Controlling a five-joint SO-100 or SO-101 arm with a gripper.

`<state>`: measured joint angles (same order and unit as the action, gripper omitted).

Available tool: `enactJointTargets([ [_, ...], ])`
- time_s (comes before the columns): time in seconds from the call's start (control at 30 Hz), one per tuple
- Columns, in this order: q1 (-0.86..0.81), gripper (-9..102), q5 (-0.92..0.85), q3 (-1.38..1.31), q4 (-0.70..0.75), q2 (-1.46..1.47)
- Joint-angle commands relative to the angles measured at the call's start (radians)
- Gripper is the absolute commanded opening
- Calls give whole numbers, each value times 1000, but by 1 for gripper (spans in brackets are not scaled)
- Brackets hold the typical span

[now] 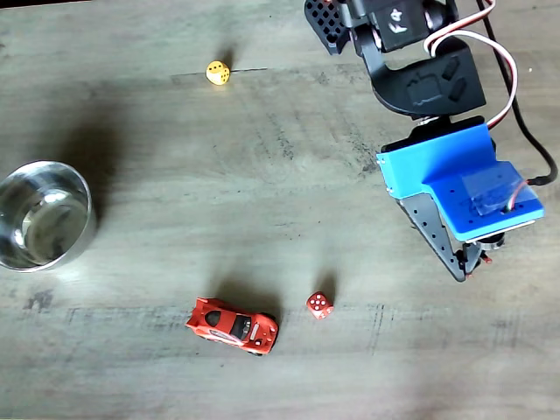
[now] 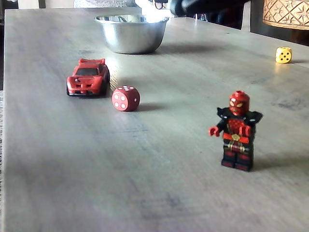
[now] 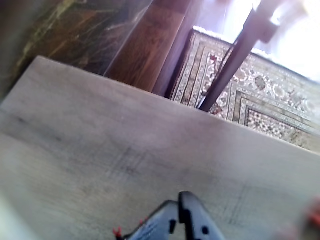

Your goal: Pick up the lego figure and place in bowl

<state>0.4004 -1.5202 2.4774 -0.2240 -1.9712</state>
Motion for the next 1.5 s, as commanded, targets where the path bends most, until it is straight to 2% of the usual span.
enactJointTargets([
  [0.0, -8, -1, 12, -2, -9, -43],
  [0.67, -11, 0, 2, 60, -8, -44],
  [1.0, -49, 18, -2, 104, -8, -43],
  [1.47, -80, 19, -6, 110, -9, -40],
])
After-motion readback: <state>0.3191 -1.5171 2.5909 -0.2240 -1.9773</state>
